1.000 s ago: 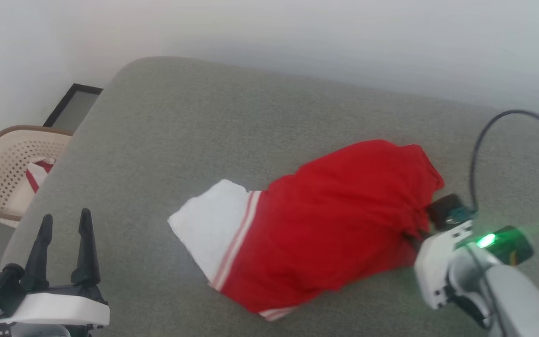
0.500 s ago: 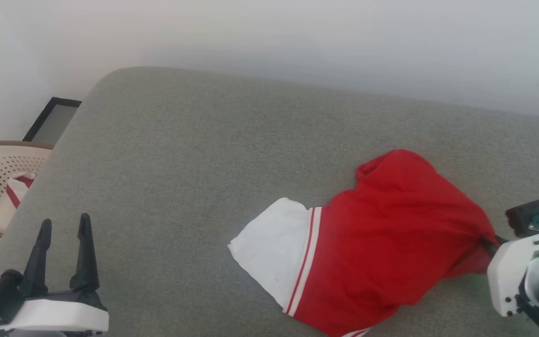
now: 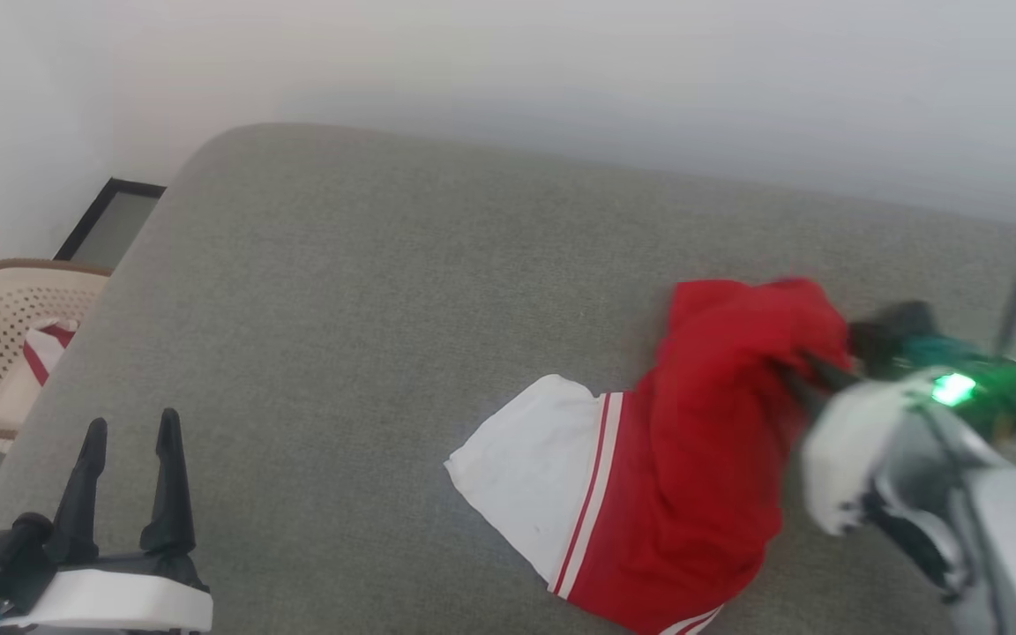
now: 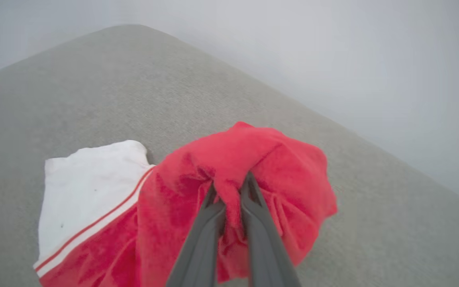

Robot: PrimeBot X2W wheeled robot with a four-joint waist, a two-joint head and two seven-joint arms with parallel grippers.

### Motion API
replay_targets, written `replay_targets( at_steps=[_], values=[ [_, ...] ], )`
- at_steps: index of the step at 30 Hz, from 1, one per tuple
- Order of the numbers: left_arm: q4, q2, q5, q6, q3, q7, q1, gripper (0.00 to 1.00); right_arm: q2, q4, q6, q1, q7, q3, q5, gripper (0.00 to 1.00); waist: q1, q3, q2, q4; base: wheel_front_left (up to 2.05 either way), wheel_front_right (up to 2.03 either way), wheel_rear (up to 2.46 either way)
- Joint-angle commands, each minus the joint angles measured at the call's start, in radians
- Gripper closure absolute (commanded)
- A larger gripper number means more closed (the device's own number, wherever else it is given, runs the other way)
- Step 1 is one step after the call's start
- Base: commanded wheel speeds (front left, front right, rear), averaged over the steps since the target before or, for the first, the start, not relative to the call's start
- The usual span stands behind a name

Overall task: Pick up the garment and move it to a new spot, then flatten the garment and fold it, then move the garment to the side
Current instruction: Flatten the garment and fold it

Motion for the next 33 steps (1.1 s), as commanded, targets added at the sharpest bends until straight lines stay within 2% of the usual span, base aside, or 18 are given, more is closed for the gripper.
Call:
replay_targets(
  at_steps=[1,10,16,20,21,22,23,24,29,33],
  values=[
    [-0.002,-0.002,0.004,-0.003,-0.002,-0.005,-0.012,0.0,0.011,-0.004,-0.001,-0.021,0.002,0.016,0.011,1.0,0.0,0.003,-0.0001,0.004,0.0,0.0,0.0],
    [0.017,-0.014,0.013,-0.003,-0.031,-0.005,-0.048,0.0,0.096,0.095,-0.001,-0.195,-0.032,0.288,0.028,1.0,0.0,0.02,-0.0001,0.049,0.0,0.0,0.0],
    [0.025,-0.016,0.005,-0.003,-0.037,-0.005,-0.06,0.0,0.143,0.214,-0.001,-0.242,-0.076,0.466,0.061,1.0,0.0,0.031,-0.0001,0.07,0.0,0.0,0.0],
    [0.028,-0.016,0.003,-0.003,-0.032,-0.005,-0.062,0.0,0.158,0.297,-0.001,-0.265,-0.111,0.55,0.074,1.0,0.0,0.039,-0.0001,0.072,0.0,0.0,0.0],
    [0.029,-0.017,0.002,-0.003,-0.032,-0.005,-0.062,0.0,0.165,0.312,-0.001,-0.268,-0.122,0.564,0.086,0.93,0.0,0.04,-0.0001,0.071,0.0,0.0,0.0],
    [0.029,-0.018,0.001,-0.003,-0.03,-0.005,-0.062,0.0,0.167,0.321,-0.001,-0.275,-0.136,0.575,0.091,0.67,0.0,0.041,-0.0001,0.069,0.0,0.0,0.0],
    [0.029,-0.018,0.001,-0.003,-0.027,-0.005,-0.062,0.0,0.168,0.332,-0.001,-0.285,-0.151,0.581,0.098,0.18,0.0,0.042,-0.0001,0.067,0.0,0.0,0.0],
    [0.03,-0.018,0.002,-0.003,-0.024,-0.005,-0.062,0.0,0.171,0.343,-0.002,-0.288,-0.161,0.579,0.112,0.0,0.0,0.042,-0.0001,0.063,0.0,0.0,0.0],
    [0.026,-0.016,0.007,-0.003,-0.017,-0.005,-0.058,0.0,0.164,0.342,-0.002,-0.309,-0.192,0.571,0.137,0.0,0.0,0.039,-0.0001,0.041,0.0,0.0,0.0],
    [0.017,-0.013,0.012,-0.003,-0.001,-0.005,-0.045,0.0,0.131,0.28,-0.002,-0.308,-0.225,0.501,0.164,0.0,0.0,0.032,-0.0001,0.01,0.0,0.0,0.0]
  ],
)
